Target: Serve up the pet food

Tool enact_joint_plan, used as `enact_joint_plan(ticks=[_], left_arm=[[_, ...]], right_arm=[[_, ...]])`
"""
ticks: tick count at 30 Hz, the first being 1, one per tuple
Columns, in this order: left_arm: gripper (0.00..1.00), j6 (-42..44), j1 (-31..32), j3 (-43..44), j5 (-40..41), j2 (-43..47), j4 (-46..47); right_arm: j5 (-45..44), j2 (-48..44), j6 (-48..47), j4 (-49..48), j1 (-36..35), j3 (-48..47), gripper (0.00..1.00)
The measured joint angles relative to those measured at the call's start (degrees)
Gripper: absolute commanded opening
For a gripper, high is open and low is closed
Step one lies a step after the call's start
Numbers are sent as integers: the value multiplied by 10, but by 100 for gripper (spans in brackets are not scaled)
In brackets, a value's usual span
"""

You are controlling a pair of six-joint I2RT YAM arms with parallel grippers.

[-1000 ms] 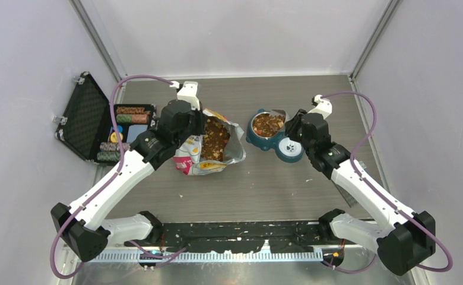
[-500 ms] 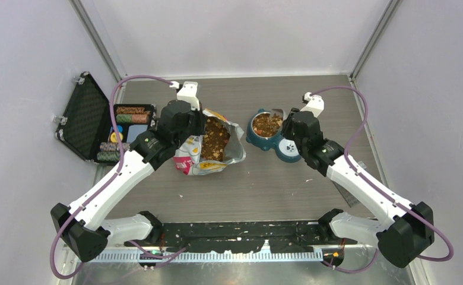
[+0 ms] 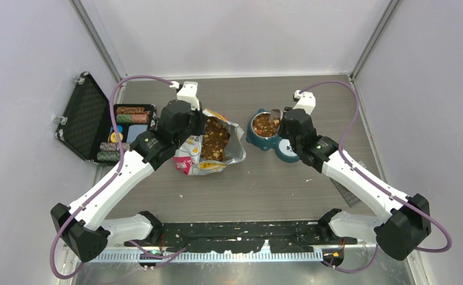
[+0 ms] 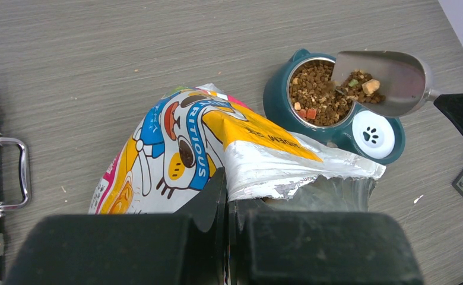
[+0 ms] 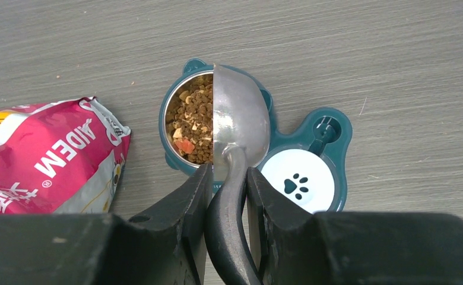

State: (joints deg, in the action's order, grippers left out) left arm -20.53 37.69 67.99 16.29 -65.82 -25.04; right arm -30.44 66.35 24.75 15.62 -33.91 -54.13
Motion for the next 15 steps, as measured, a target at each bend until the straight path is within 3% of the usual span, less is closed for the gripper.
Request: enact_joint_plan(ticks=[15], left_arm=[[0, 0, 0, -1, 0, 1, 0]], right_arm=[[-77, 58, -108, -4, -86, -35, 5]])
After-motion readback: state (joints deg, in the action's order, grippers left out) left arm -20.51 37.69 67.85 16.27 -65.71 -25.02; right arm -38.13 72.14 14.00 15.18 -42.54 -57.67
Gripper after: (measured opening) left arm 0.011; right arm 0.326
